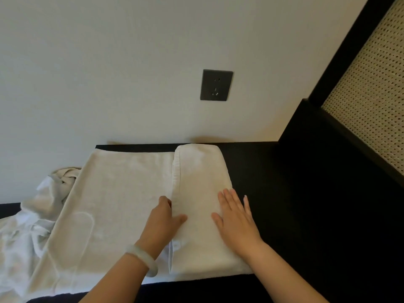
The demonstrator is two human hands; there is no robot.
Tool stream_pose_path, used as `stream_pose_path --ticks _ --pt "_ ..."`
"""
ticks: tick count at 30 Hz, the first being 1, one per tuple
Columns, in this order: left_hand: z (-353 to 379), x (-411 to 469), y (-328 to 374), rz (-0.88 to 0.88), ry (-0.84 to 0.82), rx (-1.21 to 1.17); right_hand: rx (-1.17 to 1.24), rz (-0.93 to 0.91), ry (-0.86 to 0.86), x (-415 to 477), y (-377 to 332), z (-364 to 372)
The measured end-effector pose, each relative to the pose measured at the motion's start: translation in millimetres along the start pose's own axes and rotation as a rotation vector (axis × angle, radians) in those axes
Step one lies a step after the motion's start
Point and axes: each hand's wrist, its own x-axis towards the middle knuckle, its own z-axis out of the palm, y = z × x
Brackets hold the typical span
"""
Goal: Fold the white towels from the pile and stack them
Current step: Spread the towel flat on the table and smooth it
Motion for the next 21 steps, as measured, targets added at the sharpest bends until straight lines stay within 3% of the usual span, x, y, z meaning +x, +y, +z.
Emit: stream_pose_path --ticks 3,10,15,21 --pt "-2 3 1 -0.003 -0.023 0.034 -0.022 -0.058 0.081 11 -14 -7" --pt "-9 25 8 -0.082 -0.075 0.037 0.001 -0.187 -0.072 36 8 -9" --pt "-22 73 36 -0.139 0.065 -0.164 0.155 -0.085 0.089 96 5 -25" --pt "-33 128 60 -0.261 -0.012 -0.635 0.018 -0.118 -0.015 105 -6 0"
